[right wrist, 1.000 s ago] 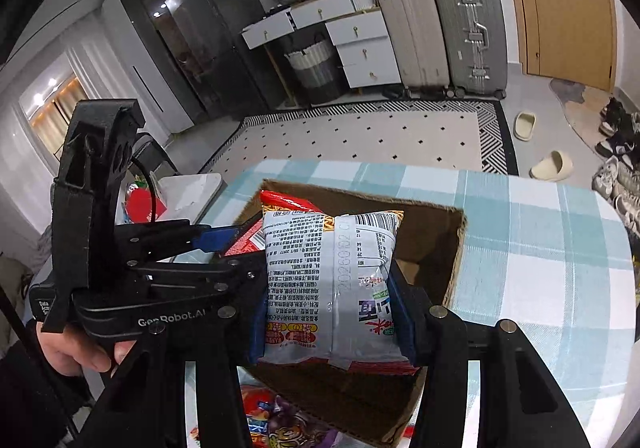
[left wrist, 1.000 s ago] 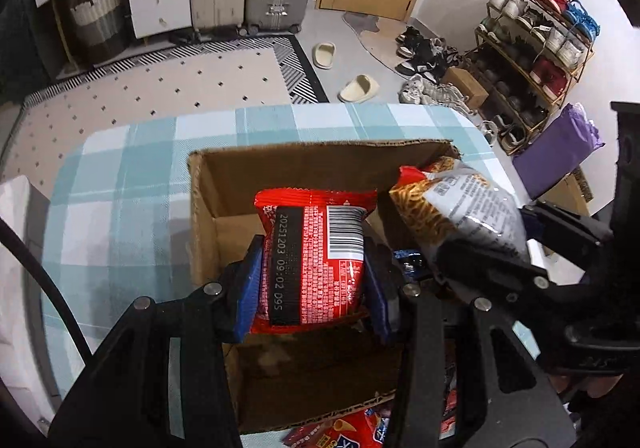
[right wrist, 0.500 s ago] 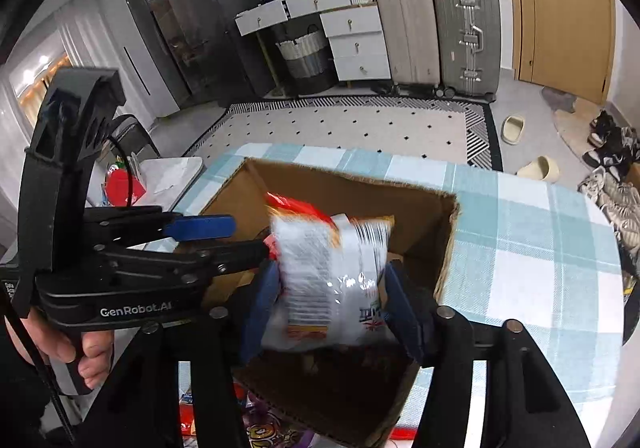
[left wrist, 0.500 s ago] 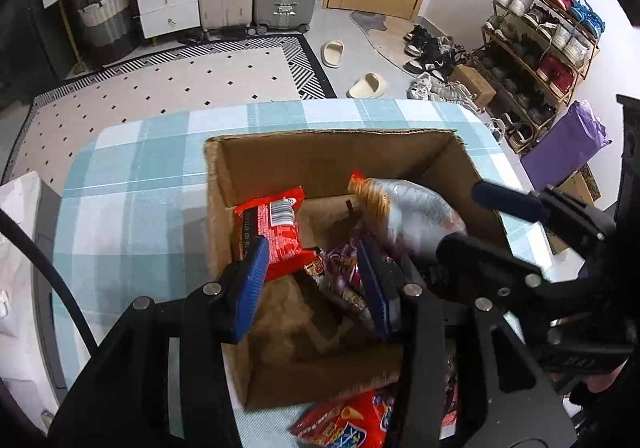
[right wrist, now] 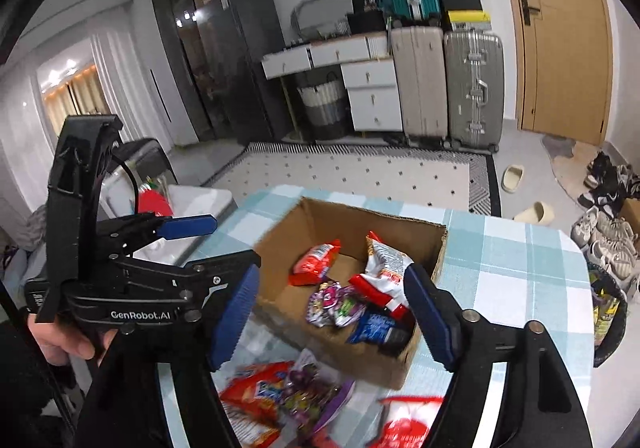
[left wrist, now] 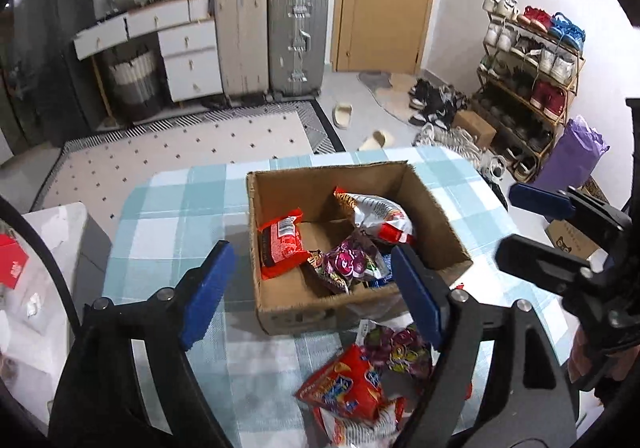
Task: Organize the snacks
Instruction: 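Open both grippers over the box and withdraw toward the snack pile, then grasp the clear cracker pack with the right gripper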
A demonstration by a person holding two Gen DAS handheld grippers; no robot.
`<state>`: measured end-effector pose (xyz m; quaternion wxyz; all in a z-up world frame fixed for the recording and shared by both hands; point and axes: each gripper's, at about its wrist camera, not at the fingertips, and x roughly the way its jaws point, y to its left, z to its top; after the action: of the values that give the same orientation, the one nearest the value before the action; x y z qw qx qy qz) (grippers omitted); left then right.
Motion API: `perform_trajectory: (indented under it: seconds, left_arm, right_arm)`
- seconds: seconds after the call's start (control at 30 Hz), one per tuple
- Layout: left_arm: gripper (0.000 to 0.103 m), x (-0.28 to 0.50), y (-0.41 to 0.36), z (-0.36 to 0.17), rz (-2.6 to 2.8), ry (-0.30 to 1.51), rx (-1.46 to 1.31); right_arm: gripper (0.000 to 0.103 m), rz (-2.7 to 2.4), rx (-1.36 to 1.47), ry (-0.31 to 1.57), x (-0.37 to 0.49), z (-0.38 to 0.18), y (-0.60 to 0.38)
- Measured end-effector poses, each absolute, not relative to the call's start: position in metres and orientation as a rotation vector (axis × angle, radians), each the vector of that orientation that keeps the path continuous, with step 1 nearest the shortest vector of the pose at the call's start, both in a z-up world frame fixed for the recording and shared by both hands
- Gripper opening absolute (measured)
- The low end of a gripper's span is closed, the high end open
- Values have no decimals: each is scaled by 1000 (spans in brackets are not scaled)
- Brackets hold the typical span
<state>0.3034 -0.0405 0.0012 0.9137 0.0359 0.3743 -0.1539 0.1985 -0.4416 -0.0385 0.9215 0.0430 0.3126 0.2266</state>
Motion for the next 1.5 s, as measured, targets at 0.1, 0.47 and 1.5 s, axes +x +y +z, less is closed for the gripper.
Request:
perform_trajectory:
  seconds: [0.1,0.47,1.5]
  left_arm:
    - [81,279,-36,13,-309,738,75]
    - [92,175,-17,34,-291,618,77]
    - [103,64,40,-112,-217,629,-40]
  right_arm:
    - [84,463,104,602,170,-30,-448]
    - [96,429,145,512,81,-24,-459]
    - [102,442,169,587,-6,-162,-424]
